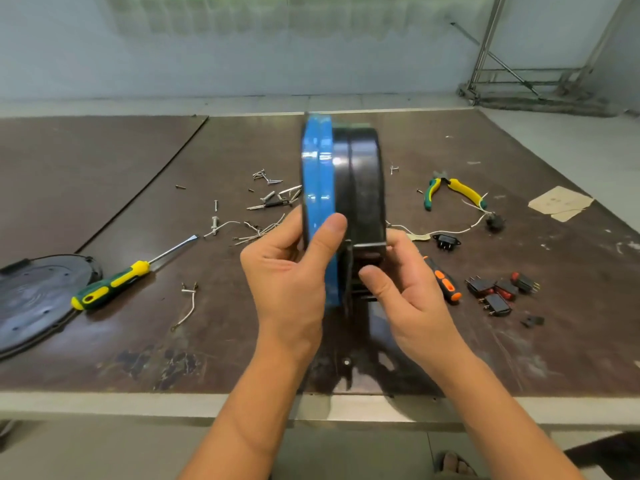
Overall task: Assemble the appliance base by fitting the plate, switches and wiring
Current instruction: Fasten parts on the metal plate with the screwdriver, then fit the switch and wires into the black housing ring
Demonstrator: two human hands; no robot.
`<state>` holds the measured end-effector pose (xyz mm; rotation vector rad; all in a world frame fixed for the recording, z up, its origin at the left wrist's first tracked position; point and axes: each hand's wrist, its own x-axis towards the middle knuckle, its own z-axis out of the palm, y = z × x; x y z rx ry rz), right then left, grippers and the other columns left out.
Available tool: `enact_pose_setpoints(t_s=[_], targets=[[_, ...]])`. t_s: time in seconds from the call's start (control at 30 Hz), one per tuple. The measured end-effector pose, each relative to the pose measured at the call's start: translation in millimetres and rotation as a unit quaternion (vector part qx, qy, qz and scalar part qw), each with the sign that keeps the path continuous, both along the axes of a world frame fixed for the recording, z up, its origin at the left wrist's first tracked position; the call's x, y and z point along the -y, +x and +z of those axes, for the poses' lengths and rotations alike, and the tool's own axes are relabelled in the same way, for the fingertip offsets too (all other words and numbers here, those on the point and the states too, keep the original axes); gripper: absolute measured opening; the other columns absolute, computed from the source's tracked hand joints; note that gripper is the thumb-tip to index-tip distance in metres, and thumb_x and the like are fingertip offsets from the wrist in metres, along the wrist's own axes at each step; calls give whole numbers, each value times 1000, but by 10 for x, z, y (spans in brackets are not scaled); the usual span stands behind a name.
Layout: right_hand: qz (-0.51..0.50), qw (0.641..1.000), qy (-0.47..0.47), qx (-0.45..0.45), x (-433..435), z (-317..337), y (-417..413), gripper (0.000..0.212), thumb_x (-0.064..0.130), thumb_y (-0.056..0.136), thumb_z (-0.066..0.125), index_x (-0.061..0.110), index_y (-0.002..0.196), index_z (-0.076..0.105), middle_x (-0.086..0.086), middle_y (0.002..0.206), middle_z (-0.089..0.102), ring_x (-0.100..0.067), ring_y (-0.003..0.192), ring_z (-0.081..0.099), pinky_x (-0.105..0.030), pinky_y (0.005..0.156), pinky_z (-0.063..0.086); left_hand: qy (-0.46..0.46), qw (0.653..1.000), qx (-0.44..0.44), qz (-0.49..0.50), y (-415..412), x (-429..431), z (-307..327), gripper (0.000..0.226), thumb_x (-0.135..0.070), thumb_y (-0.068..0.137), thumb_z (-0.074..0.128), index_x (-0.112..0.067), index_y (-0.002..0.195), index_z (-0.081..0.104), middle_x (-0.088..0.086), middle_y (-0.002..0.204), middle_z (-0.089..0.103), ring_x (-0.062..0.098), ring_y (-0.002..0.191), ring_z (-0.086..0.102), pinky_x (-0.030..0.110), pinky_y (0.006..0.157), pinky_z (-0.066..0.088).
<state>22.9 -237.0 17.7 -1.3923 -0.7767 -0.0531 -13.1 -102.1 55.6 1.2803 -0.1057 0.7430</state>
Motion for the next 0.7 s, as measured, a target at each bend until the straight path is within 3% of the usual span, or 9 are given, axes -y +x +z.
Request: enact_pose_setpoints(t_s=[0.1, 0.17, 0.27, 0.33, 0.4, 0.5, 0.63, 0.7], targets=[[-25, 998, -56, 31, 73, 47, 26, 40, 24, 88, 71, 28, 125, 54, 5, 111, 68, -22, 108, 66, -38, 92, 53, -201, 979, -36, -26, -18, -12, -4, 18, -22, 85, 72, -10, 97, 78, 9, 91, 74, 23, 83, 69, 37, 77, 60], [-64, 987, -113, 90, 101, 42, 59, 31, 27, 88, 73, 26, 117, 61, 9, 107, 69, -18, 105, 67, -40, 90, 55, -259, 963, -62, -41, -16, -41, -13, 20, -28, 85, 69, -15, 97, 78, 7, 97, 76, 22, 88, 72, 38, 82, 60], [-81, 976, -152, 136, 141, 10, 96, 18, 26, 91, 72, 20, 108, 67, 12, 99, 70, -14, 96, 69, -30, 81, 56, -333, 933, -125, -54, 6, -93, -63, 25, -32, 89, 66, -15, 104, 77, 10, 110, 74, 26, 101, 71, 44, 91, 57], [-81, 972, -173, 137, 179, -9, 121, 18, 26, 92, 71, 19, 109, 67, 12, 97, 69, -14, 93, 68, -24, 78, 55, -373, 913, -151, -65, 25, -121, -86, 20, -32, 90, 65, -18, 91, 80, 7, 105, 76, 24, 97, 73, 43, 87, 60], [-75, 972, -185, 126, 203, -22, 139, 19, 24, 93, 68, 17, 112, 67, 10, 96, 71, -15, 91, 68, -27, 77, 56, -372, 913, -156, -64, 42, -145, -89, 21, -29, 92, 64, -17, 90, 80, 9, 106, 76, 27, 100, 72, 46, 92, 58], [-69, 974, -181, 114, 203, -25, 142, 22, 20, 94, 65, 16, 115, 67, 9, 96, 70, -15, 91, 68, -27, 77, 56, -327, 931, -156, -45, 85, -211, -63, 26, -24, 94, 62, -6, 111, 71, 17, 117, 70, 32, 111, 66, 50, 102, 51], [-56, 966, -224, 113, 227, -14, 141, 25, 24, 93, 64, 21, 118, 68, 14, 101, 70, -15, 96, 65, -39, 83, 55, -241, 954, -171, 40, 128, -445, -9, 35, -21, 91, 62, -3, 121, 58, 8, 105, 68, 19, 93, 66, 38, 89, 56], [-52, 954, -259, 143, 240, -17, 132, 24, 27, 91, 67, 23, 114, 70, 18, 101, 70, -11, 96, 63, -40, 85, 51, -170, 963, -195, 76, 120, -593, 14, 38, -26, 88, 64, -14, 123, 54, 4, 119, 65, 15, 102, 66, 37, 91, 55]])
